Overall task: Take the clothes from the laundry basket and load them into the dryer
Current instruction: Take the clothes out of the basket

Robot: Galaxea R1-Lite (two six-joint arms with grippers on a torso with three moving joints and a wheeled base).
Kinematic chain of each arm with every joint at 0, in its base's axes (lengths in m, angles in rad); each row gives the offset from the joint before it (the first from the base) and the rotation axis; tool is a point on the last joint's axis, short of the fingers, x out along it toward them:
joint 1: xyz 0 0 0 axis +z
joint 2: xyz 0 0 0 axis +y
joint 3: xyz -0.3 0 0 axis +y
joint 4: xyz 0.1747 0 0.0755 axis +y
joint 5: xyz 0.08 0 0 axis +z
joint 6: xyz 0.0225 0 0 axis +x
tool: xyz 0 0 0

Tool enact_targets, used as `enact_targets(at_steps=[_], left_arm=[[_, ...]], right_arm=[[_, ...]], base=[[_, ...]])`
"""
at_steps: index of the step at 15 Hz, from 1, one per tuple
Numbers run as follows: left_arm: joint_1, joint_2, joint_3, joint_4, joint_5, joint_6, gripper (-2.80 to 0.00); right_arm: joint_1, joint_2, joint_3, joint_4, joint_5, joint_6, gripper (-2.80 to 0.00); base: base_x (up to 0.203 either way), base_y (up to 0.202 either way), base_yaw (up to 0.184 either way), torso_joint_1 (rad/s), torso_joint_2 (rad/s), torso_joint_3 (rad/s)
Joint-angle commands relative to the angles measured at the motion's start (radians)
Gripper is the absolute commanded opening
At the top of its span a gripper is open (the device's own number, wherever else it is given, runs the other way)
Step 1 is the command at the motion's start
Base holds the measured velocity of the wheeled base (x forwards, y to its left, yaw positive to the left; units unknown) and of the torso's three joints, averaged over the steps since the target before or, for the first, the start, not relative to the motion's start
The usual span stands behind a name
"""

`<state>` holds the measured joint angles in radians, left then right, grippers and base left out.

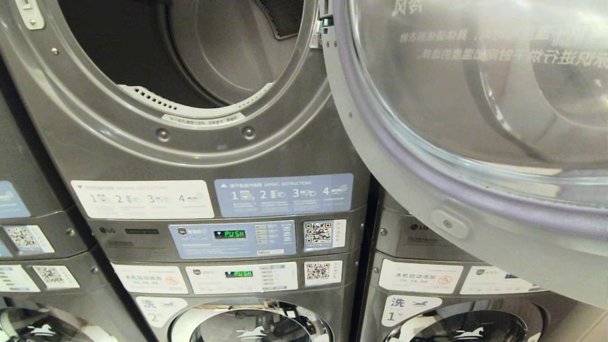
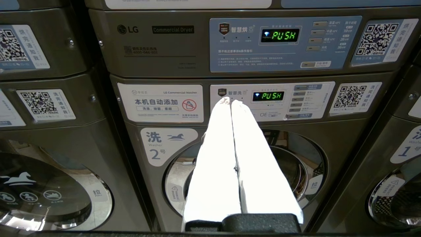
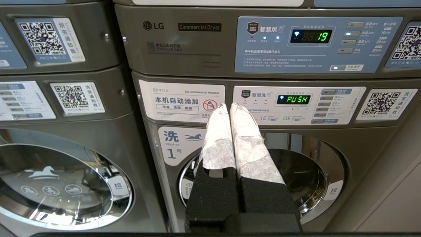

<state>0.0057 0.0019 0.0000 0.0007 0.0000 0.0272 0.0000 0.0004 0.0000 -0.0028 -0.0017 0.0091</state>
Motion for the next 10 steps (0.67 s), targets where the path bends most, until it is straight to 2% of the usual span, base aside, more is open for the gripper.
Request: enact_targets(at_steps=[1, 10], left_arm=[[0.0, 0.0, 0.0, -0.001, 0.0, 0.0, -2.8], [0.0, 0.0, 0.0, -0.001, 0.0, 0.0, -2.8]], right_arm=[[0.0, 0.0, 0.0, 0.0, 0.0, 0.0, -2.8], [0.0, 0.001, 0.0, 0.0, 0.0, 0.002, -2.8]], base=[[0.0, 0.0, 0.0, -0.064, 0.13, 0.077], [0.0, 0.0, 0.0, -0.062, 0.14, 0.074]])
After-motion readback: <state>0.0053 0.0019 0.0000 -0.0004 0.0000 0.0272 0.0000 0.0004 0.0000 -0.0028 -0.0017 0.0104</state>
